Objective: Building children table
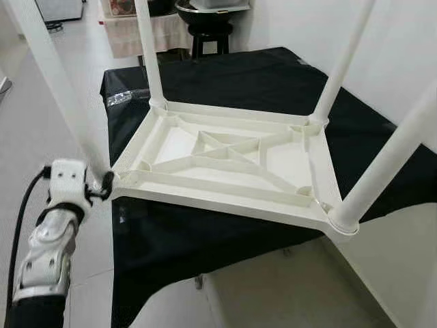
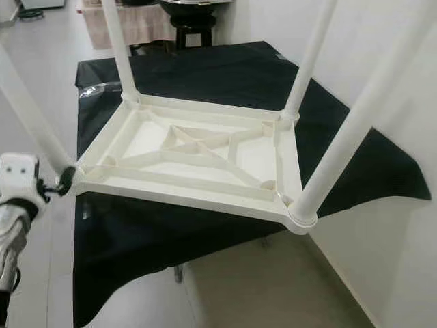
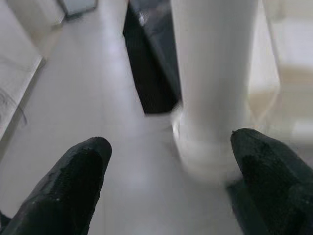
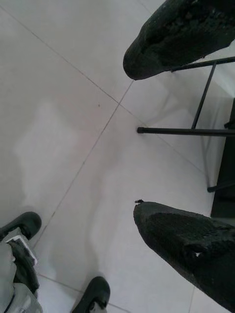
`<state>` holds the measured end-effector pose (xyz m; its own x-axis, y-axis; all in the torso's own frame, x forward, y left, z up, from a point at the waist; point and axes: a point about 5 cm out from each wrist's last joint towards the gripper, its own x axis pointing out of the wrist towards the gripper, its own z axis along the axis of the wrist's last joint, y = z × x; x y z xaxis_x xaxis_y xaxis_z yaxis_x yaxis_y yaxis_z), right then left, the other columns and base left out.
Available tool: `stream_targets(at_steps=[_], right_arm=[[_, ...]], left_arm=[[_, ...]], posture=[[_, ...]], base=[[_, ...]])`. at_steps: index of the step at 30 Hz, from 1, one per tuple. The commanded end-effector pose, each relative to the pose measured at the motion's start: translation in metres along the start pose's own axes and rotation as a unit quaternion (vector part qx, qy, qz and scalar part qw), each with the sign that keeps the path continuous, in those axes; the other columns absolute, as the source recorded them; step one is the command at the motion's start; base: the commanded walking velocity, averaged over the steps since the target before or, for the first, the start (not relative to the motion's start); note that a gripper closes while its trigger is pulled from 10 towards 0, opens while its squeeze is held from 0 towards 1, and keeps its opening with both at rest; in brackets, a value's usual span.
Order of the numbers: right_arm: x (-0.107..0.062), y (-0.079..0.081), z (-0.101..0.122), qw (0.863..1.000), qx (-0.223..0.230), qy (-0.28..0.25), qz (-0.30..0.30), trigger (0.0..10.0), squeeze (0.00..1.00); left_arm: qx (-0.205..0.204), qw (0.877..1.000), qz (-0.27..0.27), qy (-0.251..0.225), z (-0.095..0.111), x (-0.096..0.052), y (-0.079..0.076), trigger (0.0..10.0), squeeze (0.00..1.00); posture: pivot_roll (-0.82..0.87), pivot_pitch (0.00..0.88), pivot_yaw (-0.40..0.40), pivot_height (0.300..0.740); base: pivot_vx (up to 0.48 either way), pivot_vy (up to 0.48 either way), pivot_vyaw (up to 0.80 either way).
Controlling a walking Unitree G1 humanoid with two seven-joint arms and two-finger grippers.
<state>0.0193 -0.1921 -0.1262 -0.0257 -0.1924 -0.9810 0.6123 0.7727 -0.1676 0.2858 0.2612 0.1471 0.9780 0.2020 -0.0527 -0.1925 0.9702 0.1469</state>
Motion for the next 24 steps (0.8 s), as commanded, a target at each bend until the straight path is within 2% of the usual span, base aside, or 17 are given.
stream_targets(at_steps=[1, 2, 4, 8, 13, 15, 16, 19, 24], right_arm=[[-0.058, 0.041, 0.196, 0.846, -0.461, -0.267, -0.009, 10.0, 0.00], [-0.058, 0.041, 0.197, 0.846, -0.461, -0.267, -0.008, 10.0, 0.00], [-0.058, 0.041, 0.197, 0.846, -0.461, -0.267, -0.008, 10.0, 0.00], [-0.059, 0.041, 0.198, 0.846, -0.461, -0.268, -0.008, 10.0, 0.00], [-0.059, 0.041, 0.199, 0.846, -0.461, -0.268, -0.008, 10.0, 0.00], [-0.059, 0.041, 0.199, 0.847, -0.461, -0.266, -0.008, 10.0, 0.00], [-0.059, 0.041, 0.199, 0.847, -0.461, -0.266, -0.008, 10.0, 0.00], [-0.059, 0.041, 0.199, 0.847, -0.460, -0.266, -0.008, 10.0, 0.00], [-0.060, 0.042, 0.200, 0.849, -0.456, -0.268, -0.006, 10.0, 0.00]], left_arm=[[-0.016, 0.998, -0.047, 0.041, -0.019, -0.015, -0.021, 10.0, 0.00], [-0.028, 0.994, -0.089, 0.062, -0.030, -0.026, -0.037, 10.0, 0.00], [-0.036, 0.987, -0.133, 0.085, -0.040, -0.040, -0.054, 10.0, 0.00], [-0.036, 0.986, -0.137, 0.093, -0.044, -0.044, -0.057, 10.0, 0.00], [-0.038, 0.988, -0.118, 0.095, -0.040, -0.037, -0.050, 10.0, 0.00], [-0.032, 0.990, -0.111, 0.078, -0.030, -0.024, -0.045, 10.0, 0.00], [-0.032, 0.990, -0.111, 0.078, -0.030, -0.024, -0.045, 10.0, 0.00], [-0.031, 0.990, -0.119, 0.063, -0.023, -0.019, -0.048, 10.0, 0.00], [-0.038, 0.986, -0.164, 0.012, -0.005, -0.022, -0.067, 10.0, 0.00]], posture=[[0.03, 0.100, -0.034, 0.740], [0.03, 0.098, -0.035, 0.740], [0.03, 0.097, -0.036, 0.740], [0.03, 0.096, -0.037, 0.740], [0.03, 0.096, -0.037, 0.740], [0.02, 0.093, -0.037, 0.740], [0.02, 0.093, -0.037, 0.740], [0.02, 0.089, -0.035, 0.740], [0.02, 0.074, -0.035, 0.740]], base=[[0.000, 0.000, 0.00], [0.000, 0.000, 0.00], [0.000, 0.000, 0.00], [0.000, 0.000, 0.00], [0.000, 0.000, 0.00], [0.000, 0.000, 0.00], [0.000, 0.000, 0.00], [0.000, 0.000, 0.00], [0.000, 0.000, 0.00]])
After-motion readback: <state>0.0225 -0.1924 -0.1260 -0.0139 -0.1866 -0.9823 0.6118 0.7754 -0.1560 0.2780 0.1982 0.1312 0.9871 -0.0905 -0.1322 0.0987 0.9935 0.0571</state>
